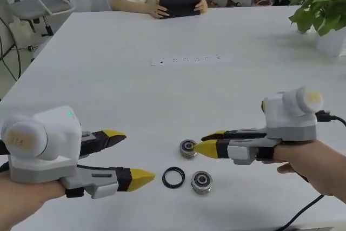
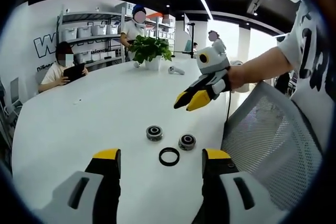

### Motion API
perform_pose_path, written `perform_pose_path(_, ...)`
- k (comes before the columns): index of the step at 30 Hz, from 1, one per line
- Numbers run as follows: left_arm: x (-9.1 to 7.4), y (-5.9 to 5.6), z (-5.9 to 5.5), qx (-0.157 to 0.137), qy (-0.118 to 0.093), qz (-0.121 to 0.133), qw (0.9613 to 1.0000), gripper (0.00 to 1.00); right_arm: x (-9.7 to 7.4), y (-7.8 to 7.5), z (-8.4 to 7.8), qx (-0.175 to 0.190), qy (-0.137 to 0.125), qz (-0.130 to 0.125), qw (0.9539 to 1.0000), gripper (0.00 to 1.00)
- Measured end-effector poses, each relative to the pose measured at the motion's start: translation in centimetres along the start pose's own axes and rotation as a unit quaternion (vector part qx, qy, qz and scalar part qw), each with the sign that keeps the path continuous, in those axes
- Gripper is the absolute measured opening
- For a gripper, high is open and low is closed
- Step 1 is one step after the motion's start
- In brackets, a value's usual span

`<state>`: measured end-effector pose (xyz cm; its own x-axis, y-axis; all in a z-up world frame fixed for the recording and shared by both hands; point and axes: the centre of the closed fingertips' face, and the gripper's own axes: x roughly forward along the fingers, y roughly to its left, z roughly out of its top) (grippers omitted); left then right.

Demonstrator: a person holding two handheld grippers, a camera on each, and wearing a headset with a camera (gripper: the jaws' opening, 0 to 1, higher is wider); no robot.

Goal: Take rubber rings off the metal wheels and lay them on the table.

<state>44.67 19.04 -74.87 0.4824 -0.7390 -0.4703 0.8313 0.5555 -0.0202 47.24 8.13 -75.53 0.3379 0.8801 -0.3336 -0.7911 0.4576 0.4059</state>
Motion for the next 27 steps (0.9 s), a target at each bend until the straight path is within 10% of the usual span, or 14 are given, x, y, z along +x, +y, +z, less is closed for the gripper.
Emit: perform_pose_path(27,-2.0,-1.3,0.4,-0.006,-0.01,0.02,0.9997,0.69,-6.1,0.9,-2.2,-0.143,0.032,-0.089,0.9852,0.72)
